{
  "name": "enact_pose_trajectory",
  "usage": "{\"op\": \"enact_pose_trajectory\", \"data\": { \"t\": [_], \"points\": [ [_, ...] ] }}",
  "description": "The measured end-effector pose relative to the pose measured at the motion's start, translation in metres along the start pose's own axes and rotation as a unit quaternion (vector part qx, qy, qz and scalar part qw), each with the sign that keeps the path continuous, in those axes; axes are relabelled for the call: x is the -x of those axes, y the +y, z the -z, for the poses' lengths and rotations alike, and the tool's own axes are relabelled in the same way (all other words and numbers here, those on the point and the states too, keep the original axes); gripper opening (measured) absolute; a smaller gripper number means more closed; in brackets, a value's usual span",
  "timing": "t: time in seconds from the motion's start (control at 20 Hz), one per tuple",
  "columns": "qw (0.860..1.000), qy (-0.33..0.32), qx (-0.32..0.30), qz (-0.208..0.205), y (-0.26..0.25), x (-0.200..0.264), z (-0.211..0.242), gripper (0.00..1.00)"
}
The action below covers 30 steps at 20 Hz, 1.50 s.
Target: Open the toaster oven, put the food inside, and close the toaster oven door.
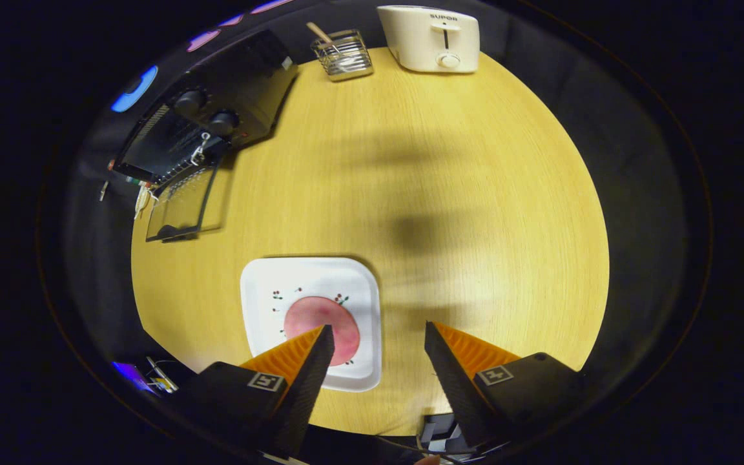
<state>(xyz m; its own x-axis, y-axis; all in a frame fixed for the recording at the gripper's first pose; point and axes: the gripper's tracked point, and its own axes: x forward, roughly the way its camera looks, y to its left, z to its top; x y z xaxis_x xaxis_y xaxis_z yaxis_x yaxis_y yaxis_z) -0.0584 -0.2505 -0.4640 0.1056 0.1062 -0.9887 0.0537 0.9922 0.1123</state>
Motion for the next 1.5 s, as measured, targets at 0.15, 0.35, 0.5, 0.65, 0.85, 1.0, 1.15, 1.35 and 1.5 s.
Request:
{"op": "enact_pose_trajectory", "data": {
  "t": [0.15,0.35,0.5,0.65,0.85,1.0,1.15,1.35,1.5],
  "points": [
    [1.000,0.015,-0.002,-0.014,0.007,-0.009,0.007,0.65],
    [1.000,0.017,0.020,0.018,-0.003,-0.013,0.006,0.36],
    [1.000,0.016,0.017,-0.006,-0.004,-0.019,0.007,0.08],
    [0.998,0.008,-0.016,-0.056,0.001,-0.015,0.008,0.05],
    [0.972,-0.011,-0.164,-0.168,0.013,0.002,0.009,0.05],
    [0.957,-0.030,-0.213,-0.195,0.019,0.008,0.010,0.05],
    [0.942,-0.048,-0.254,-0.214,0.032,0.014,0.013,0.05],
    [0.916,-0.083,-0.315,-0.234,0.077,0.047,0.009,0.05],
    [0.899,-0.109,-0.348,-0.244,0.124,0.063,0.001,0.05]
  ]
}}
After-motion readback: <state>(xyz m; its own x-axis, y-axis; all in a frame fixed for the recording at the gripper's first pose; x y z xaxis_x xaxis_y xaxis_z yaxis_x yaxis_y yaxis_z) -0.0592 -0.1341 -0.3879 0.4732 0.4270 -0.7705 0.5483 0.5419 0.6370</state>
